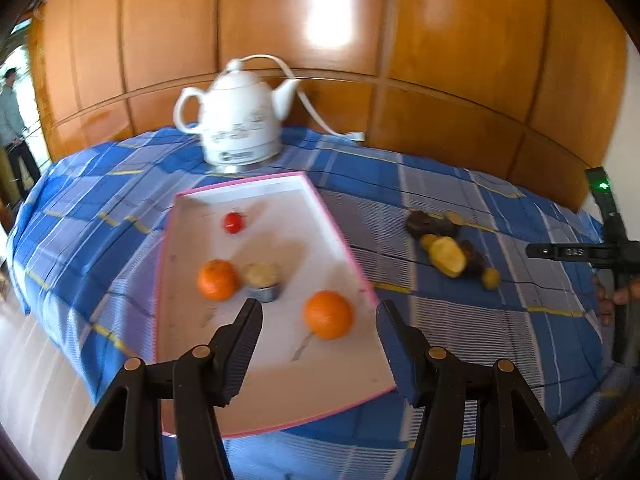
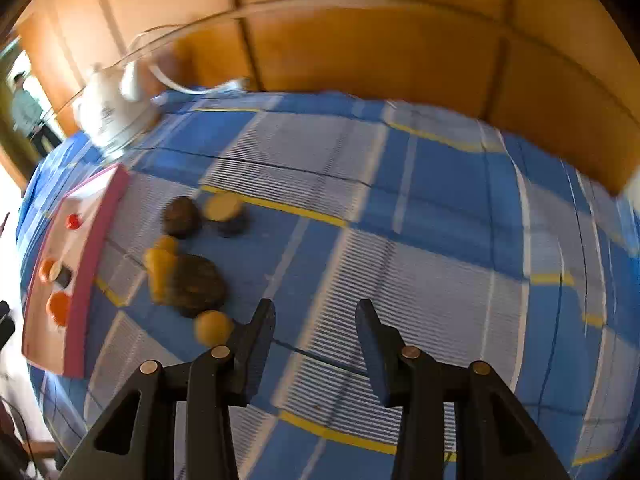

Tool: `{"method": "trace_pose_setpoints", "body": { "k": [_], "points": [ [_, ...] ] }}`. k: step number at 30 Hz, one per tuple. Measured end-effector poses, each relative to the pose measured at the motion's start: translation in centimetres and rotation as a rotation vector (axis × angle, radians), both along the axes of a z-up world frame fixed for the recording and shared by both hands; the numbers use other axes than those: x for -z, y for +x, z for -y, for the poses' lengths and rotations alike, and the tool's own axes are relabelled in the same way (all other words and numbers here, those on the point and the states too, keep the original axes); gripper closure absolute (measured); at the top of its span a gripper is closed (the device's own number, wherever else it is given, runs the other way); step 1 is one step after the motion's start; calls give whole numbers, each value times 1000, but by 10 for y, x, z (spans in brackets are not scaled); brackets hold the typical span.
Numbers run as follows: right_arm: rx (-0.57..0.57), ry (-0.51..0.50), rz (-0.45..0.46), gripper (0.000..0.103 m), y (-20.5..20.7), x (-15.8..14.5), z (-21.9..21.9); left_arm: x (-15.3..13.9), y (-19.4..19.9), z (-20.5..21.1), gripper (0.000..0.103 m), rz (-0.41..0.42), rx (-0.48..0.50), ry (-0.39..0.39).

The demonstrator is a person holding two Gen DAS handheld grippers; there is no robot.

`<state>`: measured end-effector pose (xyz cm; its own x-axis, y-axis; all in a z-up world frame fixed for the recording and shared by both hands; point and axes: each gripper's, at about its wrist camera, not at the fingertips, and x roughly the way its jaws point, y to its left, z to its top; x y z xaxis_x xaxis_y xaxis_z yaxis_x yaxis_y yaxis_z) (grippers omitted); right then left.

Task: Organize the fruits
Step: 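Move the left tool toward the yellow pepper pieces while the right tool withdraws from the tray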

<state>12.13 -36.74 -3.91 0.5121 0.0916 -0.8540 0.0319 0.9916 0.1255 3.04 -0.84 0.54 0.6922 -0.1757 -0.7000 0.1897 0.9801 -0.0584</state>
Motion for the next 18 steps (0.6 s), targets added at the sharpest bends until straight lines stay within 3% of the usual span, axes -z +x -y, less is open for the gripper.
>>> {"method": "trace_pose_setpoints", "body": {
  "k": [3, 8, 12, 18],
  "points": [
    [56, 50, 8, 61, 2, -4, 13, -2, 8, 23, 43, -21, 53, -13],
    [45, 92, 28, 61, -1, -13, 11, -2, 27, 58, 43, -66, 132, -39],
    [26, 115, 39, 61, -1, -19, 7, 7, 47, 86, 53, -122, 176, -61],
    [23, 120, 35, 61, 2, -19, 4, 29, 85, 108, 58, -248, 149, -149]
  ]
}}
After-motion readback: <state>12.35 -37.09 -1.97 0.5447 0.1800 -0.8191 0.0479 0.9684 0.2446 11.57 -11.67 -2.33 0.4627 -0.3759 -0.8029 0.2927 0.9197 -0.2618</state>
